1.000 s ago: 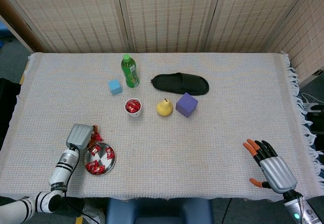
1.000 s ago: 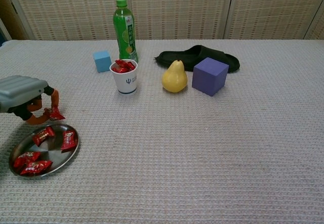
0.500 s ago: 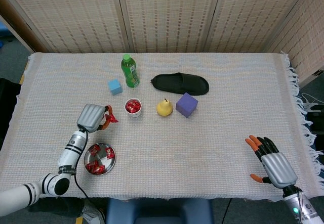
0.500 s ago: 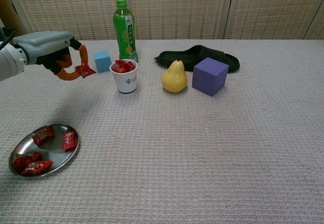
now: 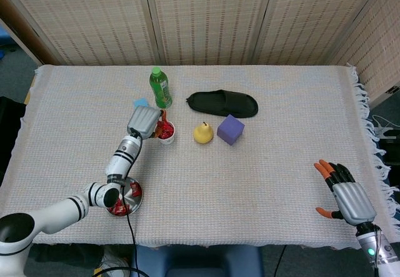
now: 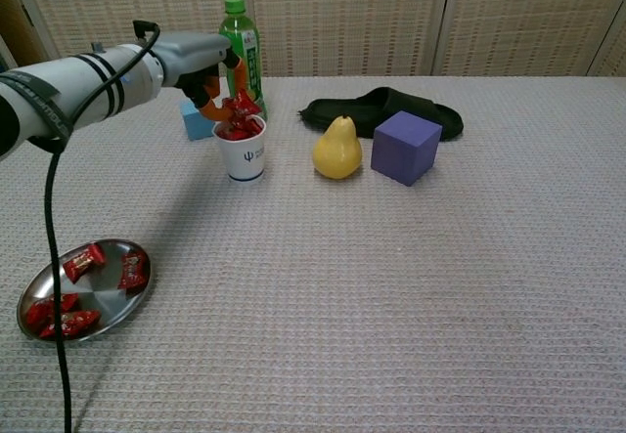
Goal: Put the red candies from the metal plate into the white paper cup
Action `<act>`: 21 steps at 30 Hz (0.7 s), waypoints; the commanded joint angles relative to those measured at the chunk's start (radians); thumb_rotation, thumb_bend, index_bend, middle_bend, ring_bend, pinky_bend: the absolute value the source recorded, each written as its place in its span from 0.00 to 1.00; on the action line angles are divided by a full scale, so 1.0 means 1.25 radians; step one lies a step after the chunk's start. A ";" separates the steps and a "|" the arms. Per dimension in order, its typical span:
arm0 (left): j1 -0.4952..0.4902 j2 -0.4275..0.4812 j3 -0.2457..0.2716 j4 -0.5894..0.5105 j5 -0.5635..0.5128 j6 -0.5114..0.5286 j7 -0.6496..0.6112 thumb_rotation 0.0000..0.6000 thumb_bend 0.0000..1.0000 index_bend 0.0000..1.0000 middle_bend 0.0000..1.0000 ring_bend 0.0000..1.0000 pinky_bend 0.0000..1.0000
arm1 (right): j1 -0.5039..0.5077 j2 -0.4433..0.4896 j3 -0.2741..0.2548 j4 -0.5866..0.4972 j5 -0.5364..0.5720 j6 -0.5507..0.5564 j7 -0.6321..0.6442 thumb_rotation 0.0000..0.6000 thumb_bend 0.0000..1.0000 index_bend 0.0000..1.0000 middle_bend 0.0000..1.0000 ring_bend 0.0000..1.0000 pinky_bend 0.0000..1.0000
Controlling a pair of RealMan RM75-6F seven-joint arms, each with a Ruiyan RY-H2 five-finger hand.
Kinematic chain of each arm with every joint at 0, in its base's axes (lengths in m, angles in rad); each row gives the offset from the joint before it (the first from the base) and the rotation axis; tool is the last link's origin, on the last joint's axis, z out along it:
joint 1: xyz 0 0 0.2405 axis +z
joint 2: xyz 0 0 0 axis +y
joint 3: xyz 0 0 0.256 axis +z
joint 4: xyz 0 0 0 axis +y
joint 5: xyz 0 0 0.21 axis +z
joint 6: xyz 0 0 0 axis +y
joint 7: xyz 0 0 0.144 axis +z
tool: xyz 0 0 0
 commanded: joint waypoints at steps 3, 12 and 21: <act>-0.037 -0.047 0.006 0.093 -0.005 -0.034 -0.030 1.00 0.39 0.53 0.99 1.00 1.00 | -0.001 0.003 0.003 0.004 0.005 0.001 0.009 1.00 0.05 0.00 0.00 0.00 0.00; -0.018 -0.023 0.026 0.071 0.001 -0.005 -0.035 1.00 0.38 0.52 0.99 1.00 1.00 | 0.006 0.000 0.003 0.007 0.007 -0.014 0.008 1.00 0.05 0.00 0.00 0.00 0.00; 0.018 0.011 0.057 0.003 -0.007 0.030 -0.006 1.00 0.38 0.45 0.99 1.00 1.00 | 0.003 -0.001 -0.001 0.001 -0.007 -0.003 0.003 1.00 0.05 0.00 0.00 0.00 0.00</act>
